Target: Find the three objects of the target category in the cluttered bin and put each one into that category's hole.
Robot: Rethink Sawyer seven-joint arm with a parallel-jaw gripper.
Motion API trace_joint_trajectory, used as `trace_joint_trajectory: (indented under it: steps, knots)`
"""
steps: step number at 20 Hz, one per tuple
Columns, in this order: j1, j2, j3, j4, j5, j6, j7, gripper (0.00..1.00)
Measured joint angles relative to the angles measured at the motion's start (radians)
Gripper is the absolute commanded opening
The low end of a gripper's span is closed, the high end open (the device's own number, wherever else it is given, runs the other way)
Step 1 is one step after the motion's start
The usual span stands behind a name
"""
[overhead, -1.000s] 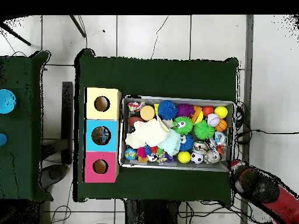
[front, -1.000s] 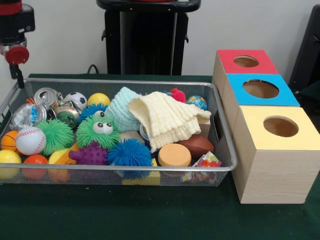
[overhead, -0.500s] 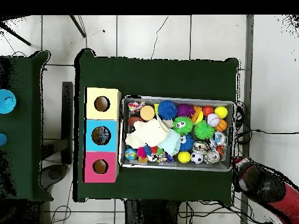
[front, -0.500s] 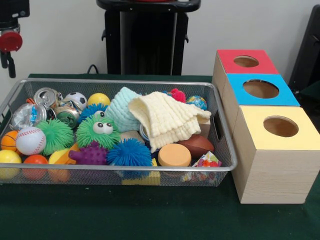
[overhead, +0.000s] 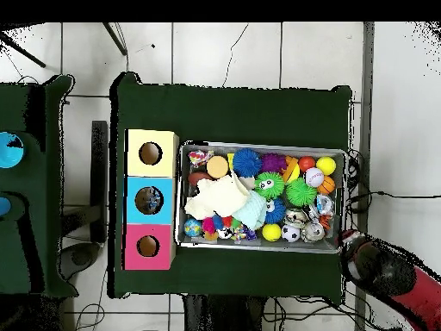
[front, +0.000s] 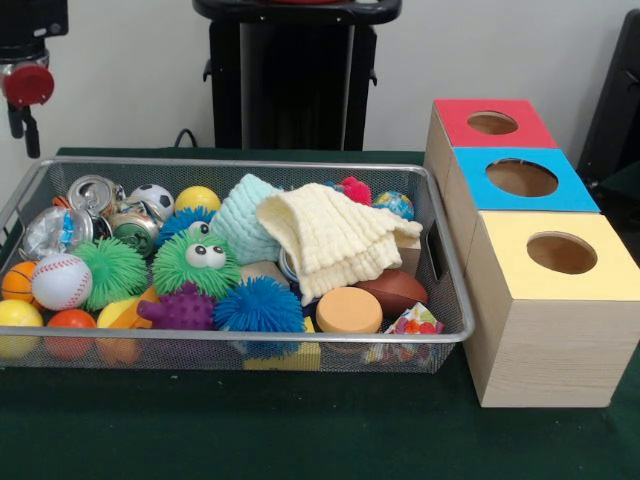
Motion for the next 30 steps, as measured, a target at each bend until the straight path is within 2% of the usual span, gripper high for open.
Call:
trace_joint_trajectory:
  steps: [18,25,30]
  knots:
    - [0.046,0.001,-0.001,-0.002,0.041,0.002,0.000,1.00]
    - [0.099,0.008,-0.001,-0.022,0.064,0.051,0.000,1.00]
    - [0.107,0.009,-0.001,-0.027,0.074,0.068,0.000,1.00]
